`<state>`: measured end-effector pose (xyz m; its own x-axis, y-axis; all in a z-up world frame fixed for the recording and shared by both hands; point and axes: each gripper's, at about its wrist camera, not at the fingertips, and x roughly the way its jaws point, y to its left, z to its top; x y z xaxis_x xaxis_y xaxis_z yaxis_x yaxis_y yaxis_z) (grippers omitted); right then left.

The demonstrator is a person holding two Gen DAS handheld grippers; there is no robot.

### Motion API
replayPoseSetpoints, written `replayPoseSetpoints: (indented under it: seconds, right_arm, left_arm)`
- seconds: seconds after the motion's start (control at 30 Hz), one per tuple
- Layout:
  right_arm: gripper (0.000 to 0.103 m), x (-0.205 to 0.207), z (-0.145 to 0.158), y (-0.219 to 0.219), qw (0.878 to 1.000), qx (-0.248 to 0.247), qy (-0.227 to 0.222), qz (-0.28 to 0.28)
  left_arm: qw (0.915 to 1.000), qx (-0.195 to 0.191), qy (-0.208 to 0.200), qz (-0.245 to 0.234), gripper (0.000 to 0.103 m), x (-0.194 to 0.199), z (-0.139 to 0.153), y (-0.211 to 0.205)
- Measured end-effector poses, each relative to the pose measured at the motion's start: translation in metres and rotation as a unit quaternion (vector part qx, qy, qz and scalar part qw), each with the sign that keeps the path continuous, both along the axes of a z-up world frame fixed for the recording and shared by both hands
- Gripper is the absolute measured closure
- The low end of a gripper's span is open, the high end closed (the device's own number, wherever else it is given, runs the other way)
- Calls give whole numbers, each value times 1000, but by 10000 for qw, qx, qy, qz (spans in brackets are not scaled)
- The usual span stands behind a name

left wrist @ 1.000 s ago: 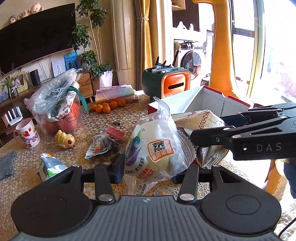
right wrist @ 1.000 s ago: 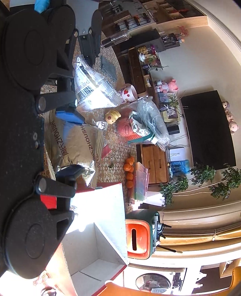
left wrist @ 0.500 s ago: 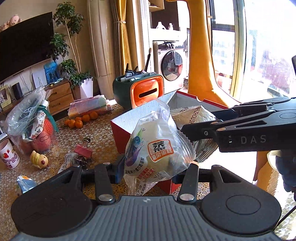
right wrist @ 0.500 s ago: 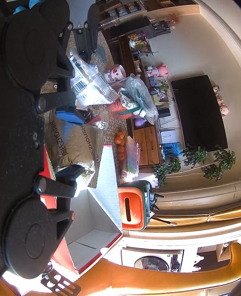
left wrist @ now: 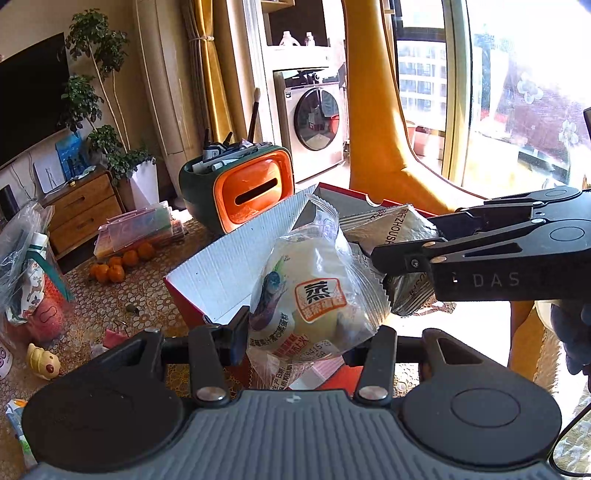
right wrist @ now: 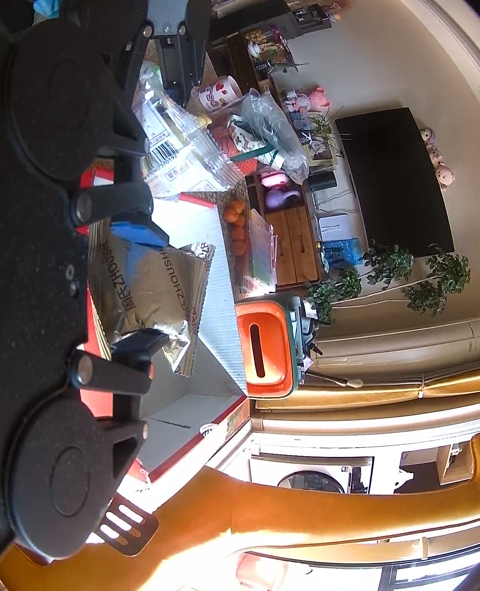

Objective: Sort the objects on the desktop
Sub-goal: 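Carry bread bag with left tool over red box while right carries foil bag, then open right tool dropping foil bag into box while left releases bread bag there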

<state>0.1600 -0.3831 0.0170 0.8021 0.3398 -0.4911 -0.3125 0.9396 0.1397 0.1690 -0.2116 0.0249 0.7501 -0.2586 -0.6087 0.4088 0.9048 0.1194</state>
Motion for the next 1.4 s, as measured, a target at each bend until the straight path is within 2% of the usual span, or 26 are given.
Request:
replayPoseSetpoints:
  seconds: [0.17, 0.3, 0.37, 0.57, 0.9, 1.07, 1.3, 1.4]
  right_arm:
    - [54, 20, -8, -11, 9998, -107, 76, -139]
    - [54, 37, -15, -12, 9995, -204, 122, -185]
    - [54, 47, -19, -13, 9994, -228, 170, -196]
    - [54, 69, -36, -12, 9983, -361, 452, -111]
    - [54, 97, -62, -2, 9921, -712, 1034, 20]
    - [54, 98, -61, 1, 9915, -768, 1045, 95]
    - [46, 93, -57, -4, 9926, -668, 1017, 23]
    - [40, 90, -56, -6, 9926, -634, 1031, -13]
  left_arm:
    - [9999, 118, 56, 23, 57, 24, -5, -10]
    - [9996, 259, 52, -131, 57, 44, -7, -19]
    - [9992, 269, 253, -175, 57, 59, -12, -22]
    - [9969, 160, 759, 99, 57, 87, -33, -15]
    - [9954, 340, 889, 102, 57, 89, -52, -18]
    - [9955, 294, 903, 69, 57, 87, -54, -20]
    - [9962, 133, 861, 32, 57, 75, -47, -14]
    - [9966, 65, 820, 49, 57, 68, -42, -10]
